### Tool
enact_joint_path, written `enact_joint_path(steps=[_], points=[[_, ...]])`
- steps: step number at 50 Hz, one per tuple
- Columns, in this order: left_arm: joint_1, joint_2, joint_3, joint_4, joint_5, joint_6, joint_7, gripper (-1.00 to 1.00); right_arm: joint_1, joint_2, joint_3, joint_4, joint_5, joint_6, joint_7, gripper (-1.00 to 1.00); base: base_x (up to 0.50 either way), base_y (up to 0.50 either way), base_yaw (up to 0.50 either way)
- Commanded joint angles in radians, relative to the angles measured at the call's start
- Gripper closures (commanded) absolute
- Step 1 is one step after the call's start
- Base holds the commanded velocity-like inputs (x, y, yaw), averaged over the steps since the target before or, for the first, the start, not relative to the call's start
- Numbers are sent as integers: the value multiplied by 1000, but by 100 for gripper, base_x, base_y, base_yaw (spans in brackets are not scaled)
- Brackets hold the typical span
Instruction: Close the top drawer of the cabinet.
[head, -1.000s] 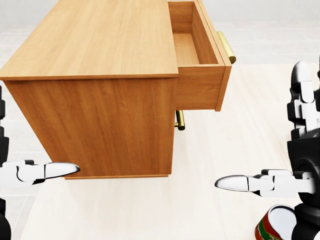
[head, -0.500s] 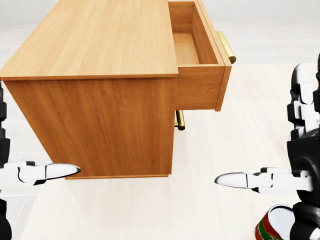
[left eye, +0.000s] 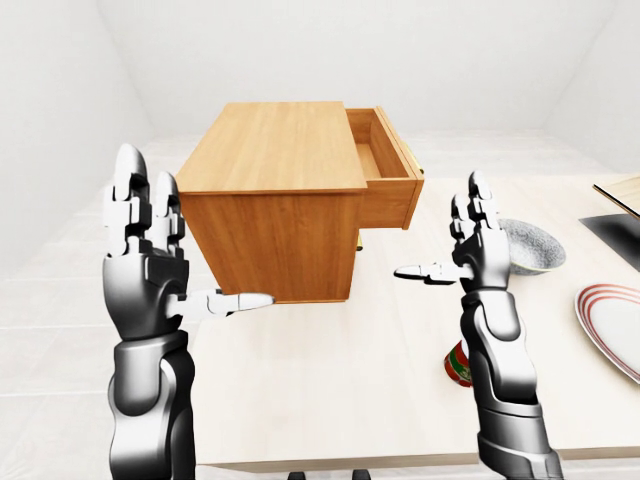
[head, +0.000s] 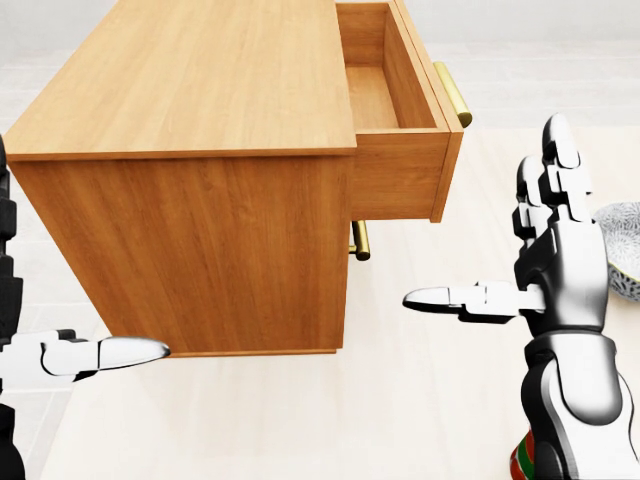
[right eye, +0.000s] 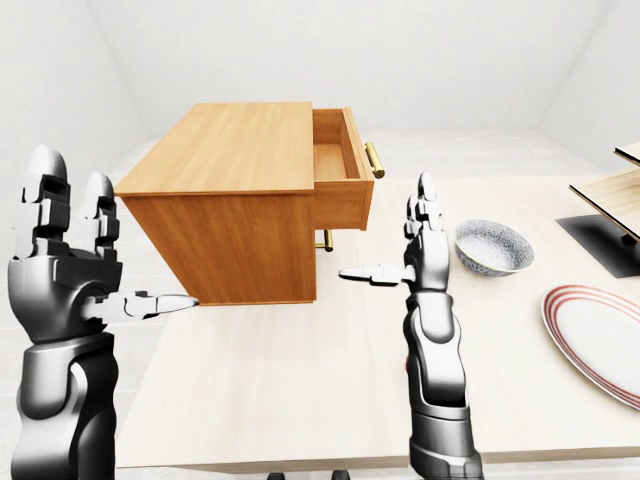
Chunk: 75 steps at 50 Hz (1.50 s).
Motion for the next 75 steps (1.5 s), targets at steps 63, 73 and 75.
enact_joint_path(steps=[63, 73, 75], points=[[14, -5, -5, 1, 28, 0, -23, -100, -264, -16, 65, 516, -15, 0, -57, -100, 0, 0, 0], [28, -10, -11, 25, 37, 0, -28, -100, -324, -11, 77, 636, -14, -32, -58, -100, 0, 0, 0], [27, -9, -8, 26, 36, 0, -30, -100, -342, -9, 80, 657, -13, -36, -58, -100, 0, 0, 0]])
